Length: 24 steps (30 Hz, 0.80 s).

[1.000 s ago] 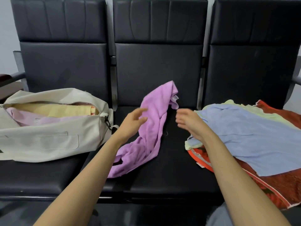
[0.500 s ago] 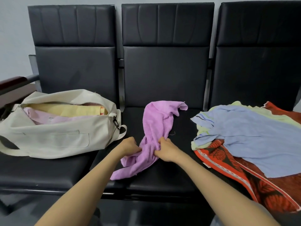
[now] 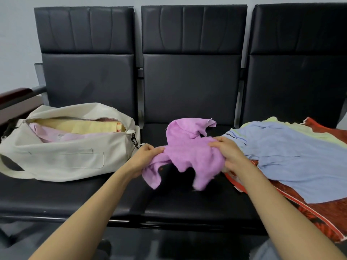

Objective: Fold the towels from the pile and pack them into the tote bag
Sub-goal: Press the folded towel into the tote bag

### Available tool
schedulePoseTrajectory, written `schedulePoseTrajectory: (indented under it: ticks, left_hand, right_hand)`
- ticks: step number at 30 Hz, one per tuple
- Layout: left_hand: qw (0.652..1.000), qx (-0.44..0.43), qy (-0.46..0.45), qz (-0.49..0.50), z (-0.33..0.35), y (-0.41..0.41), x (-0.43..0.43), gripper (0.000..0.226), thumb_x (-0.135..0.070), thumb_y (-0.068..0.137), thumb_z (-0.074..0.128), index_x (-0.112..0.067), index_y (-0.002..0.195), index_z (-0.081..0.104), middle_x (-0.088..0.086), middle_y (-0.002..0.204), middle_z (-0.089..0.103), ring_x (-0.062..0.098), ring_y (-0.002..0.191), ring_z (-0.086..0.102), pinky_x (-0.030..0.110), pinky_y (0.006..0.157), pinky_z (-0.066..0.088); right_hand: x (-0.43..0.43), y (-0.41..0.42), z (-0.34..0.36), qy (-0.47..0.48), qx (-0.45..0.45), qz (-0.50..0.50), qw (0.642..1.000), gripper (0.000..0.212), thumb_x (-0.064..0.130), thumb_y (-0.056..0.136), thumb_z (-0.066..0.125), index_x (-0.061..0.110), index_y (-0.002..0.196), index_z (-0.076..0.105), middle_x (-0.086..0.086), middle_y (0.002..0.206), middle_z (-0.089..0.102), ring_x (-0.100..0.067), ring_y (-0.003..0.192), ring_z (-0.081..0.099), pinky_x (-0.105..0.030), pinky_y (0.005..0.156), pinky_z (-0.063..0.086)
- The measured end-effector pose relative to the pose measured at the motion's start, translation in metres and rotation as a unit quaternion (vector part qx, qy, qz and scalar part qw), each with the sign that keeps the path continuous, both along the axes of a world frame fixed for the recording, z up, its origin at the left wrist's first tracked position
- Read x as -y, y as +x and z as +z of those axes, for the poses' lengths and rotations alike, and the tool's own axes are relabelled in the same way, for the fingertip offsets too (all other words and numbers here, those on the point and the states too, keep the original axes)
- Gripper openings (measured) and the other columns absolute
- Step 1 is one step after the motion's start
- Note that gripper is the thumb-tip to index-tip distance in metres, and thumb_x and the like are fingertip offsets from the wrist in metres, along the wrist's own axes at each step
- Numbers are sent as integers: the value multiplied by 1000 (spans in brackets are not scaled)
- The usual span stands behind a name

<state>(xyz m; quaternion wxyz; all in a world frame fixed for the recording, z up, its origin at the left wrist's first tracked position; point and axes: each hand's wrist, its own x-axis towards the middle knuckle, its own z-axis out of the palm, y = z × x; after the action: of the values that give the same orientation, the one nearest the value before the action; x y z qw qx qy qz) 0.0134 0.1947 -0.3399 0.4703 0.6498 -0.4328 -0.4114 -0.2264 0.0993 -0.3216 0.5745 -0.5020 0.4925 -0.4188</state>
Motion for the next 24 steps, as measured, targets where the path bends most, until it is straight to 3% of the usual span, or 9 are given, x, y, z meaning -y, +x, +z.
schedulePoseTrajectory:
  ticks: [3,6,8,11,13,16,19,21,24]
  left_hand:
    - [986,162,-25,6,-6,7,-4,26,-27,80,76,-22,77,51,1,73,48,16,65,45,31,63,40]
    - [929,360,43,-71,-23,7,-9,56,-31,74,80,-15,114,46,-1,102,44,15,91,48,25,79,42]
    - [909,408,3,-89,-24,2,-11,47,-31,73,80,-20,109,51,-2,103,46,13,91,47,24,80,43]
    - [902,402,-17,-160,-27,1,-12,30,-31,71,82,-34,80,54,-5,87,54,10,79,51,23,72,43]
    - [880,425,5,-210,-32,1,-15,22,-32,72,81,-35,81,61,-7,90,52,10,82,53,24,77,44]
    - [851,480,16,-212,-42,3,-17,19,-34,79,73,-29,97,68,-6,97,49,15,90,54,31,87,46]
    - [838,509,-24,-195,-47,-2,-18,24,-43,84,63,-26,100,69,-5,95,46,16,89,52,30,83,44]
    - [824,526,-68,-200,-50,-8,-18,48,-62,79,47,-24,100,68,-6,94,45,14,88,48,28,79,40]
    - [800,550,-74,-228,-58,-21,-18,72,-74,73,28,-25,111,64,-5,104,50,12,98,46,26,81,32]
  right_hand:
    - [18,-26,-3,-120,-159,-64,978,20,4,87,59,8,107,60,-9,104,61,-23,95,58,-28,76,44]
    - [22,-38,-17,-174,-425,-11,888,42,9,90,58,9,130,48,-15,131,43,-31,114,50,-32,91,41]
    - [16,-37,-25,-176,-521,62,833,43,12,90,60,14,131,47,-11,130,39,-29,118,47,-33,95,40]
    - [-4,-34,-20,-250,-475,178,825,11,13,89,60,24,92,61,7,96,55,-14,91,56,-23,80,41]
    - [-20,-31,-20,-236,-445,297,811,13,22,88,62,30,78,60,13,86,62,-6,81,57,-21,76,43]
    - [-41,-24,-35,-233,-486,376,753,22,46,83,66,24,86,61,12,87,59,-11,84,56,-27,77,48]
    - [-56,-15,-51,-290,-535,317,727,47,67,77,59,25,97,52,11,97,50,-13,88,49,-32,76,46]
    - [-62,-9,-60,-332,-556,277,710,43,61,85,52,23,104,51,6,105,51,-18,97,49,-33,75,43]
    - [-64,0,-66,-355,-563,241,706,21,28,99,40,14,110,51,-6,110,54,-28,102,50,-32,71,35]
